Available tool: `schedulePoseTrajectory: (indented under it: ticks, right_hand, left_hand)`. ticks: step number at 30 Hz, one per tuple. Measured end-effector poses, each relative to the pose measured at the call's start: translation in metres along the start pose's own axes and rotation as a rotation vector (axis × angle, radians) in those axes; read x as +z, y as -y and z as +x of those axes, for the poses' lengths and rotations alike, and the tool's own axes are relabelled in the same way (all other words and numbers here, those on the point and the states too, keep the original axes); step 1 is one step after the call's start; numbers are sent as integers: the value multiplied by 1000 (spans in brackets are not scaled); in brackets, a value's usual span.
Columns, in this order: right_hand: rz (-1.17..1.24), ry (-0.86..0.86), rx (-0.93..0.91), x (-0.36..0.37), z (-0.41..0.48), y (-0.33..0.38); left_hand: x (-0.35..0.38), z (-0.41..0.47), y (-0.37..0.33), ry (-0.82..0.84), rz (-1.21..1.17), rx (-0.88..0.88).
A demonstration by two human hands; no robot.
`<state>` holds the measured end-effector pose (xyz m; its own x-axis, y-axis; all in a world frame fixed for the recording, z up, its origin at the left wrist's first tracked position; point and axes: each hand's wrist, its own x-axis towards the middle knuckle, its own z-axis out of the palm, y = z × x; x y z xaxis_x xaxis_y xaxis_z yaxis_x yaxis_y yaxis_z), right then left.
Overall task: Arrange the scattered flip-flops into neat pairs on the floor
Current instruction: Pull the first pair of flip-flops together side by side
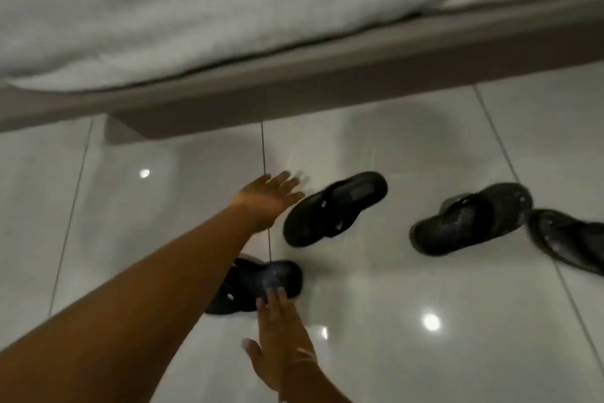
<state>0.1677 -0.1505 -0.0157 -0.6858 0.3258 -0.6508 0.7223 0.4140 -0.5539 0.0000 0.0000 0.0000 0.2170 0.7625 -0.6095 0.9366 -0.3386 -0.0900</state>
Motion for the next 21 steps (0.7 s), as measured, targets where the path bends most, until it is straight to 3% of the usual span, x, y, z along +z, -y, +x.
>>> schedulePoseTrajectory:
  ticks: [7,11,16,21]
  right_hand:
    - [-38,-63,-104,70,60,-46]
    - [-87,-154,-170,74,43,-91]
    - [-269,-363,-79,47,-4,-165]
    - [-454,-306,-29,9,-13,-219]
  left_hand:
    - [68,88,-21,-70,-1,111]
    - [107,77,-10,-112,-43,40]
    - [146,35,-1,-59,-10,-72]
    - [190,-42,-45,-94,-234,-252]
